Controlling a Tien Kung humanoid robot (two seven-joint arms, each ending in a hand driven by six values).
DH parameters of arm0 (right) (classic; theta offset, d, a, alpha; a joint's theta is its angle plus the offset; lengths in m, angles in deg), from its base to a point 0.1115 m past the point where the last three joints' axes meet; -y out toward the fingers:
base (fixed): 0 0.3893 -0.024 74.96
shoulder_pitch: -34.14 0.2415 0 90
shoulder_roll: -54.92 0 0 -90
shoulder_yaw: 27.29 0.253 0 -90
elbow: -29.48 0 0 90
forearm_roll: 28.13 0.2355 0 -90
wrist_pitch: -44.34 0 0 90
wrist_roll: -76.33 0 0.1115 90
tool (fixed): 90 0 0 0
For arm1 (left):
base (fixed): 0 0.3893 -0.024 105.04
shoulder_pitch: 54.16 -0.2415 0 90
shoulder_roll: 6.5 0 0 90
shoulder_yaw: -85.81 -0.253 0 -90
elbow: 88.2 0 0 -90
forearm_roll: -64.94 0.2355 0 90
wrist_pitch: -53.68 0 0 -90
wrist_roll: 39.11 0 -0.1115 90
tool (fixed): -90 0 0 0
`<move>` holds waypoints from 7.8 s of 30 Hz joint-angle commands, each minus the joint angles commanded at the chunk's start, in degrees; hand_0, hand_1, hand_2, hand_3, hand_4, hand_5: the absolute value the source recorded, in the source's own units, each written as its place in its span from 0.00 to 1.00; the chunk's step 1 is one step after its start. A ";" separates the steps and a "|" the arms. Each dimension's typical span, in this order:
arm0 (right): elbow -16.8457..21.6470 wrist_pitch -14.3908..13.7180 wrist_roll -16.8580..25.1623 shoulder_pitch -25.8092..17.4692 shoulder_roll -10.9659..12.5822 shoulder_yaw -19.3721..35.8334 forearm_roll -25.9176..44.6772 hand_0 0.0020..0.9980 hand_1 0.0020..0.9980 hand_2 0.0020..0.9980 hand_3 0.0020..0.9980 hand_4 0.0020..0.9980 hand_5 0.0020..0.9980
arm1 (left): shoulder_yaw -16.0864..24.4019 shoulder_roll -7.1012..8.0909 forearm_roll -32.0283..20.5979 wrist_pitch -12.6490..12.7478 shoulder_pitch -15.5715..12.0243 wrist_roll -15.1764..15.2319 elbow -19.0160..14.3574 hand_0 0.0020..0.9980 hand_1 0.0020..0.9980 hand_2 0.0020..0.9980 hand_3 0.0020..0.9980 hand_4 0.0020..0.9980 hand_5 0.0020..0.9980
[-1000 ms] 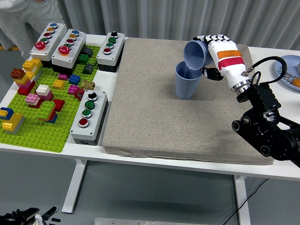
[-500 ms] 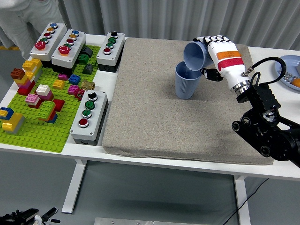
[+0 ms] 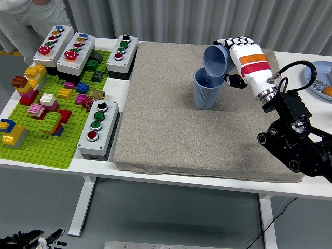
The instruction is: Pick cup pour cup place
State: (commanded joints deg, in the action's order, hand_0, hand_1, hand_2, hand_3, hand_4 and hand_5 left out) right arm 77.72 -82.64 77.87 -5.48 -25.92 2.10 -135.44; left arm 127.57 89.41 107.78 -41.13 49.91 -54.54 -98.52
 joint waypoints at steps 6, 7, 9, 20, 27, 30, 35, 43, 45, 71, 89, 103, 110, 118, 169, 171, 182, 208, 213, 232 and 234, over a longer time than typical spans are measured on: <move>-0.40 0.00 -0.10 0.76 0.40 -1.72 -0.45 0.86 0.71 0.58 0.60 0.75 0.13 | -0.12 0.01 -0.09 -0.01 0.15 0.01 0.00 0.77 0.79 0.83 0.70 0.51 1.00; -0.44 0.00 -0.09 0.82 0.44 -1.85 -0.48 0.86 0.71 0.58 0.60 0.75 0.13 | -0.13 0.01 -0.11 -0.01 0.16 0.01 0.00 0.77 0.79 0.83 0.70 0.51 1.00; -0.55 0.00 -0.17 1.05 0.60 -2.38 -0.58 0.86 0.71 0.58 0.60 0.75 0.13 | -0.15 0.02 -0.18 0.00 0.16 0.02 0.00 0.77 0.79 0.83 0.70 0.51 1.00; -1.06 0.00 -0.29 1.42 0.76 -2.93 -0.75 0.86 0.71 0.58 0.60 0.75 0.13 | -0.08 0.04 -0.21 0.05 0.11 0.08 0.00 0.77 0.79 0.83 0.70 0.51 1.00; -1.02 0.00 -0.35 1.51 1.02 -2.83 -0.54 0.86 0.71 0.58 0.60 0.75 0.13 | -0.12 0.08 -0.29 0.05 0.05 0.10 0.00 0.77 0.79 0.83 0.70 0.51 1.00; -0.61 0.00 -0.69 1.45 0.99 -2.74 -0.89 0.86 0.71 0.58 0.60 0.75 0.12 | 0.07 0.10 -0.09 0.05 -0.11 0.07 0.00 0.77 0.79 0.83 0.70 0.51 1.00; -0.59 0.00 -1.12 1.45 0.89 -2.99 -1.32 0.86 0.72 0.58 0.60 0.75 0.12 | 0.31 0.08 0.22 0.05 -0.34 -0.01 0.00 0.77 0.79 0.83 0.70 0.51 1.00; -0.71 0.00 -1.77 1.64 0.99 -3.25 -2.04 0.86 0.72 0.58 0.60 0.75 0.12 | 0.39 0.10 0.38 0.02 -0.39 -0.05 0.00 0.77 0.79 0.83 0.70 0.51 1.00; -0.73 0.00 -1.83 1.71 1.01 -3.35 -2.13 0.86 0.72 0.58 0.60 0.75 0.12 | 0.30 0.11 0.26 0.03 -0.44 -0.04 0.00 0.77 0.79 0.83 0.70 0.51 1.00; -0.40 0.00 -2.73 2.53 1.25 -3.82 -3.41 0.86 0.72 0.59 0.60 0.75 0.12 | 0.39 0.12 0.31 -0.01 -0.42 -0.06 0.00 0.77 0.79 0.83 0.70 0.51 1.00; 2.23 0.00 0.20 0.66 1.93 0.58 9.19 0.86 0.72 0.59 0.60 0.75 0.12 | 0.99 -0.01 0.57 0.04 -0.88 -0.13 0.00 0.77 0.79 0.83 0.70 0.51 1.00; 11.04 6.09 -2.73 -5.27 3.36 14.57 42.37 0.85 0.72 0.58 0.60 0.75 0.12 | 1.47 -0.22 1.29 -0.04 -1.73 -0.33 0.00 0.77 0.79 0.82 0.70 0.51 1.00; 13.09 8.56 -4.40 -10.54 2.51 21.87 59.00 0.85 0.72 0.58 0.60 0.74 0.12 | 1.33 -0.48 1.12 -0.04 -1.77 -0.30 0.00 0.77 0.79 0.82 0.70 0.51 1.00; 14.64 6.27 0.13 -15.37 2.35 22.35 57.84 0.85 0.72 0.59 0.60 0.74 0.13 | 1.73 -0.55 1.41 -0.26 -1.63 -0.37 0.00 0.77 0.79 0.82 0.70 0.51 1.00; 12.36 11.01 0.91 -20.60 0.49 22.35 54.91 0.91 0.85 0.92 0.89 0.89 0.30 | 0.65 -0.82 1.18 -0.45 -1.31 -0.31 0.00 0.77 0.78 0.82 0.70 0.50 1.00; 12.57 11.87 -0.13 -20.64 0.52 22.81 53.68 0.91 0.85 0.92 0.89 0.89 0.30 | 0.65 -0.83 1.10 -0.44 -1.33 -0.32 0.00 0.77 0.78 0.82 0.70 0.50 1.00; 14.03 14.08 -3.74 -20.99 0.83 24.91 48.06 0.94 0.89 0.98 0.96 0.92 0.29 | 0.72 -0.86 1.14 -0.43 -1.36 -0.28 0.00 0.77 0.78 0.82 0.70 0.50 1.00; 17.64 15.03 -5.26 -24.69 3.30 26.29 47.20 0.93 0.90 0.99 0.97 0.92 0.28 | 1.40 -0.75 1.23 -0.33 -2.80 -0.40 0.00 0.77 0.79 0.81 0.70 0.50 1.00; 21.15 15.09 -5.67 -27.85 5.35 26.80 47.16 0.93 0.90 0.99 0.96 0.91 0.28 | 1.37 -0.74 1.09 -0.32 -3.29 -0.37 0.00 0.77 0.79 0.81 0.70 0.50 1.00; 33.94 14.51 -6.97 -35.87 11.67 31.14 46.87 0.93 0.89 0.98 0.95 0.91 0.29 | 2.11 -0.50 1.77 -0.42 -3.25 -0.34 0.00 0.77 0.79 0.81 0.70 0.50 1.00; 34.04 13.77 -6.69 -34.11 11.50 32.76 47.85 0.92 0.87 0.95 0.92 0.91 0.29 | 1.89 -0.52 1.49 -0.40 -3.08 -0.30 0.00 0.77 0.79 0.81 0.70 0.50 1.00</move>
State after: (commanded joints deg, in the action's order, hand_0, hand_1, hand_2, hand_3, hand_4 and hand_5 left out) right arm 111.77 -68.86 71.18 -39.58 -14.42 34.86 -87.58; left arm 129.47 88.90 109.27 -41.53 46.84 -54.84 -98.52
